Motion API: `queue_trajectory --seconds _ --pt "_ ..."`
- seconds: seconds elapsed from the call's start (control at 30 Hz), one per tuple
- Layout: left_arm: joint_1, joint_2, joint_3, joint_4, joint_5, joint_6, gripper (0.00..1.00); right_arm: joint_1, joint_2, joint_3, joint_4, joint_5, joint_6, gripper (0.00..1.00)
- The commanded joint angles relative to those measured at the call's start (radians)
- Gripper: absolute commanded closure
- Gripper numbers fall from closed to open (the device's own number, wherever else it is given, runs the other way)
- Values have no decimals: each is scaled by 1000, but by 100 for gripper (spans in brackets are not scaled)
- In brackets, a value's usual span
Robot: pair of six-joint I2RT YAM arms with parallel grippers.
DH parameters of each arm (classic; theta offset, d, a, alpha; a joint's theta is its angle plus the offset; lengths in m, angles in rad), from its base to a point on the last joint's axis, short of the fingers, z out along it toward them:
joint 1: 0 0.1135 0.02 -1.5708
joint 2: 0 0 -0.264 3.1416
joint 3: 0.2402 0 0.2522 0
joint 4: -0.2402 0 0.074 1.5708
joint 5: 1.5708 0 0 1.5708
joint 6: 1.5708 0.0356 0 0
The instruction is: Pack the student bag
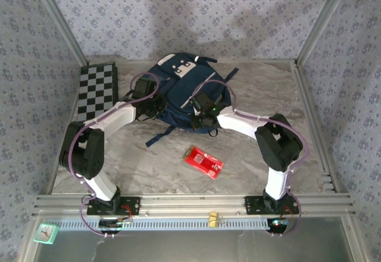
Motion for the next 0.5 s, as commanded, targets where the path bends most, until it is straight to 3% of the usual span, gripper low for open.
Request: queue_trajectory --seconds 0.0,0.13,0.23,0.37,0.47 --pt "28 19 45 -7 -20 45 100 -5 -113 -30 -32 92 -34 100" --pt "66 44 75 -18 11 72 100 32 -170 -60 -125 156 -116 100" --pt "82 88 140 -38 39 113 100 64 -204 -72 -131 93 -143 100" --pt "90 153 213 -20 48 165 100 110 -187 -5 -109 -50 -52 100" --pt "102 202 275 -18 118 204 100 125 -142 68 -90 -17 62 100"
